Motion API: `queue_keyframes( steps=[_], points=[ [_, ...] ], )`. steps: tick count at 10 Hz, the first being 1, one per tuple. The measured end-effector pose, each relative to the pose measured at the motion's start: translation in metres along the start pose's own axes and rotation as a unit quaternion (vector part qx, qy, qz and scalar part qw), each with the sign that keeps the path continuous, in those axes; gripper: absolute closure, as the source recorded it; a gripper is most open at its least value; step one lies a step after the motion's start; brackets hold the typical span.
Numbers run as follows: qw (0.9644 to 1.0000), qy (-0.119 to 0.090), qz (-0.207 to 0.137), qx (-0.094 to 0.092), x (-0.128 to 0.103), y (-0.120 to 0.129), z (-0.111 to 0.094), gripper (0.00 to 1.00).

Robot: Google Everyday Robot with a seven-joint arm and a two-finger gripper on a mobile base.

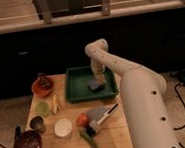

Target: Wipe tray with sponge

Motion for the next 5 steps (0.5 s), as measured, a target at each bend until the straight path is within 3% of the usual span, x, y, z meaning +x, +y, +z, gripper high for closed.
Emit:
queue_keyframes(
  steps=[3, 5],
  points=[
    [0.999, -0.022, -0.038, 0.0, -0.021, 0.025, -0.002, 1.0],
    [0.9988, -0.029, -0.04, -0.002, -0.015, 0.046, -0.001, 1.0]
  ],
)
